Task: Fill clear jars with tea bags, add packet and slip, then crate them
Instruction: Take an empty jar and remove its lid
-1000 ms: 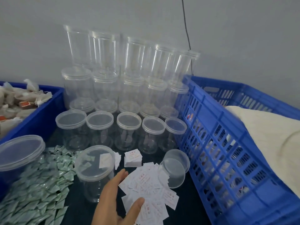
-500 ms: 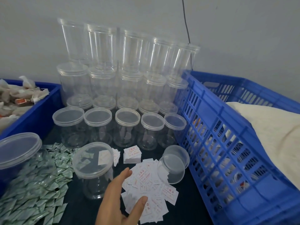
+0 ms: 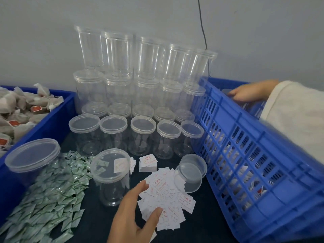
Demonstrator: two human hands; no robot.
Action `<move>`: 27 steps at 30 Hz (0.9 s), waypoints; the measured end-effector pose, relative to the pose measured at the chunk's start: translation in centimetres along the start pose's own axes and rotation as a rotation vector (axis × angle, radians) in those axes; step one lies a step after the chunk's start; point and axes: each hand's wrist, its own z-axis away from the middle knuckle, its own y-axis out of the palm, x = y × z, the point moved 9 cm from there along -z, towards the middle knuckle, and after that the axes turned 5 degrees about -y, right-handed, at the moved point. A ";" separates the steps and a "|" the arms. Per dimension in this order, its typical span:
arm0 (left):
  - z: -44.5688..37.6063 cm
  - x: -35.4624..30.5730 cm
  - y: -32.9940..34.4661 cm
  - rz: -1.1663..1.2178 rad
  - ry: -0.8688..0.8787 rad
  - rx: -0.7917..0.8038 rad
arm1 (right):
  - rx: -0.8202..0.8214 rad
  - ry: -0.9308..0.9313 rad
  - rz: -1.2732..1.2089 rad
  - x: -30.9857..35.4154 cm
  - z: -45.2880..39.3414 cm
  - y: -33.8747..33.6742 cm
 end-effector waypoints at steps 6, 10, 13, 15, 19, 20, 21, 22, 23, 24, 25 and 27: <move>1.0 -1.3 -0.6 -0.034 0.031 0.000 | -0.273 -0.028 -0.090 4.3 4.3 -8.5; 1.7 -2.1 -2.7 -0.074 0.090 -0.055 | -0.394 -0.259 -0.055 12.8 9.2 -9.1; 2.2 -2.4 -5.1 -0.089 0.119 -0.155 | -0.455 -0.475 -0.111 19.8 13.5 -5.9; 2.5 -2.3 -6.7 -0.080 0.125 -0.227 | -0.433 -0.594 -0.098 23.6 15.1 -1.8; 2.9 -1.0 -9.2 -0.090 0.074 -0.329 | -0.197 -0.694 -0.027 28.5 14.3 10.0; 2.8 -0.6 -9.5 -0.083 0.048 -0.339 | -0.149 -0.693 0.014 29.1 13.6 12.7; 2.8 -0.3 -9.9 -0.076 0.025 -0.347 | -0.110 -0.685 0.056 29.5 12.9 15.0; 2.7 0.0 -10.2 -0.074 0.010 -0.356 | -0.081 -0.673 0.084 29.6 12.2 17.0; 2.6 0.1 -10.5 -0.077 0.006 -0.365 | -0.069 -0.661 0.098 29.7 11.6 18.4; 2.5 0.2 -10.7 -0.083 0.007 -0.371 | -0.070 -0.649 0.105 29.7 11.0 19.5; 2.5 0.2 -10.8 -0.093 0.010 -0.375 | -0.081 -0.637 0.112 29.7 10.5 20.2; 2.4 0.2 -11.1 -0.110 0.024 -0.380 | -0.109 -0.614 0.138 29.5 9.6 21.2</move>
